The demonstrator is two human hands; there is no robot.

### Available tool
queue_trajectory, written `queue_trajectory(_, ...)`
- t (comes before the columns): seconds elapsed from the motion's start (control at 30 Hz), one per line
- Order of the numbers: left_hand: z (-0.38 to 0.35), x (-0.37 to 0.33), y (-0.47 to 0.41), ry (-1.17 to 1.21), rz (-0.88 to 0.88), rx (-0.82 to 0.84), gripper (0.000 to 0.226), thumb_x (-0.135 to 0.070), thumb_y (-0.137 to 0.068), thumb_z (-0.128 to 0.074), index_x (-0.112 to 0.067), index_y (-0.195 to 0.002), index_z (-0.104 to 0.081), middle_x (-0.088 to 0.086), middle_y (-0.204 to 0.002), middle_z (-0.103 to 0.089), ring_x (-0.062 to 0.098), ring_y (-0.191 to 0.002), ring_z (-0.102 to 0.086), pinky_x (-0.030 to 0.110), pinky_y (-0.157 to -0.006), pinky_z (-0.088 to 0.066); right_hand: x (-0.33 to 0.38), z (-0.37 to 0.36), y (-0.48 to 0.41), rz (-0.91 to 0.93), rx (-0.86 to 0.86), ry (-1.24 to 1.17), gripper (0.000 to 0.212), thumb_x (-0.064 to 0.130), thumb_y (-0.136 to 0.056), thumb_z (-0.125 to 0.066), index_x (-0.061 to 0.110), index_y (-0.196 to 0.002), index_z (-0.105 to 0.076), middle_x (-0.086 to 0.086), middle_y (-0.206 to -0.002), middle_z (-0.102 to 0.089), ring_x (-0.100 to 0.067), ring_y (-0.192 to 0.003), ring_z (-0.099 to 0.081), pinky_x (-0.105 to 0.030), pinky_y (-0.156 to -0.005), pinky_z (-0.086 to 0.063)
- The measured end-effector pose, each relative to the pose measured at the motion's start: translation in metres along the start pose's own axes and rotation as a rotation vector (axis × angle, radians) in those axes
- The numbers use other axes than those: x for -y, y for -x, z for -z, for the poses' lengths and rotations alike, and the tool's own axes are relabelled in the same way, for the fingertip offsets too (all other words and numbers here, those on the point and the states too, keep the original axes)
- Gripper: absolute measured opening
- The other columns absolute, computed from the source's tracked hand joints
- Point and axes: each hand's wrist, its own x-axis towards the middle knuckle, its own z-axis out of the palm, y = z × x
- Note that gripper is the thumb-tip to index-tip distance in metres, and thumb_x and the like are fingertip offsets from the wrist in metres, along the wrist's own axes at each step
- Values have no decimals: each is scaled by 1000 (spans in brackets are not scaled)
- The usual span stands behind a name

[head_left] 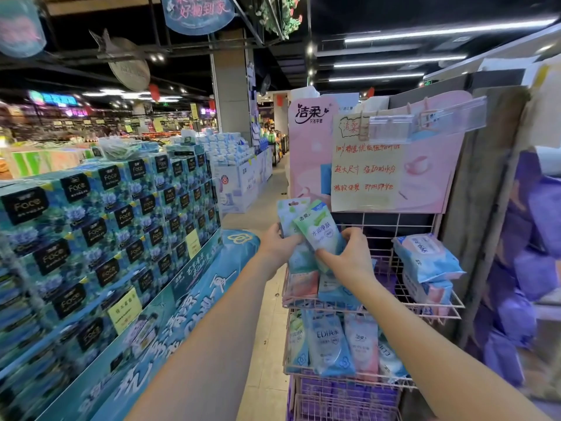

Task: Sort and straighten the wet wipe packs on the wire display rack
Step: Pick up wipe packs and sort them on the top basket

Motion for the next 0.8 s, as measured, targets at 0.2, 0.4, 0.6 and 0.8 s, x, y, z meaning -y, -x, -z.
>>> queue_trajectory(0.2, 11, -3, 6, 104, 27, 100, 42, -22, -83, -87, -22, -116, -62, -2, -105, -77, 9, -75, -78, 24, -55, -59, 11, -9, 1, -66, 36, -22, 66, 52, -65, -88, 21, -105, -46, 2, -105, -58, -14, -92, -61, -39, -77, -58)
queue_trajectory(0.4, 15, -4, 11, 86, -23, 160, 44, -16, -82, -89, -21, -118, -64, -1, -109, -78, 12, -88, -78, 26, -63, -61, 16, -13, 6, -53, 148, -171, 76, 37, -71, -89, 27, -128, -38, 9, -112, -62, -4, -95, -63, -24, -72, -54)
queue_trajectory(0.6, 17, -7, 12, 71, -20, 253, 48, -21, -89, -83, -17, -131, -61, 6, -122, -76, 26, -108, -75, 39, -84, -64, 21, -11, 9, 8, 86, -83, 57, 55, -70, -84, 39, -114, -51, 15, -111, -65, -6, -101, -63, -34, -81, -58)
queue_trajectory(0.8, 19, -8, 7, 19, -48, 192, 35, -18, -84, -88, -22, -110, -65, 0, -106, -78, 17, -92, -77, 32, -73, -64, 22, -8, 9, 18, 207, -125, 52, 44, -81, -78, 41, -126, -52, 19, -115, -66, -5, -107, -65, -28, -84, -56)
